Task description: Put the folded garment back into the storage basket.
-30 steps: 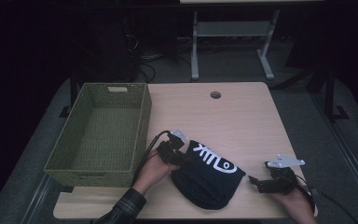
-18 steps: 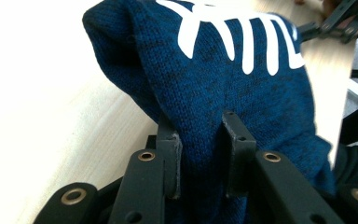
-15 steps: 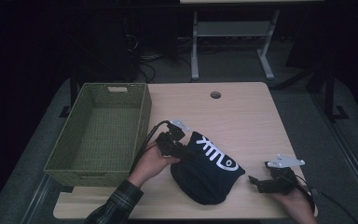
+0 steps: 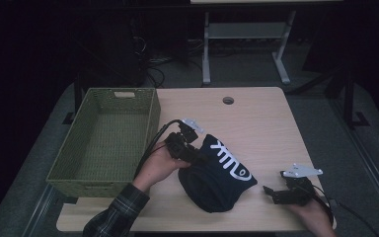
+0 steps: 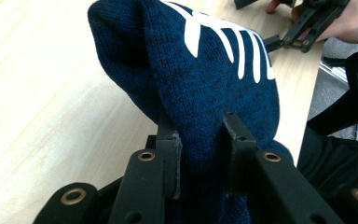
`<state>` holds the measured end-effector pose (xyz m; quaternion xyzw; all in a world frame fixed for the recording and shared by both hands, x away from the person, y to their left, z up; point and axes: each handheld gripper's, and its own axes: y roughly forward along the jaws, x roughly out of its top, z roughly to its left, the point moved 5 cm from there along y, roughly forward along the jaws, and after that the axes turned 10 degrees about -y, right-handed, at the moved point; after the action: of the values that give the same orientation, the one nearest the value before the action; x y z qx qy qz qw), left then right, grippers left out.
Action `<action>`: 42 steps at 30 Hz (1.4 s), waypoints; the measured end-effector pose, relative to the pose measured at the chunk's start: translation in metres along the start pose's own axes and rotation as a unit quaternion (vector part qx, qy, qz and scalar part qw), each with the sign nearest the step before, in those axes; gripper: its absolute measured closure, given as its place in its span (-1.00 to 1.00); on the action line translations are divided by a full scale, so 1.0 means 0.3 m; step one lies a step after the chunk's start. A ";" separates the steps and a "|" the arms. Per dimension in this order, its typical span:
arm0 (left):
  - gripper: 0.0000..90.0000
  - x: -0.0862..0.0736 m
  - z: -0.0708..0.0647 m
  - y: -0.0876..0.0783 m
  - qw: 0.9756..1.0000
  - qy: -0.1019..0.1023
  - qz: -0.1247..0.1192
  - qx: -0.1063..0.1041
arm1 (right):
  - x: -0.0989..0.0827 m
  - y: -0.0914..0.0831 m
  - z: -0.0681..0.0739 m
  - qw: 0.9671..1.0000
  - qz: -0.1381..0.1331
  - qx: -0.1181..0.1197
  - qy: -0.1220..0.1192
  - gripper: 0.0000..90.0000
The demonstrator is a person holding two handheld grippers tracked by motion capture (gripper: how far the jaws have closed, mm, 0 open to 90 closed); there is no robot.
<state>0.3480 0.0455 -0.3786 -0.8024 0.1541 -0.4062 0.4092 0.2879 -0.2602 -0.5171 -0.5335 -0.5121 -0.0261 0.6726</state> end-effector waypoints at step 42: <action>0.61 0.070 0.043 -0.452 0.998 -0.027 -0.048 0.037 | 0.000 0.000 0.000 1.000 0.000 0.000 0.000 -0.73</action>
<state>0.3597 0.1240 -0.2657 -0.8036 0.0891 -0.4091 0.4229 0.2879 -0.2602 -0.5170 -0.5335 -0.5119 -0.0263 0.6728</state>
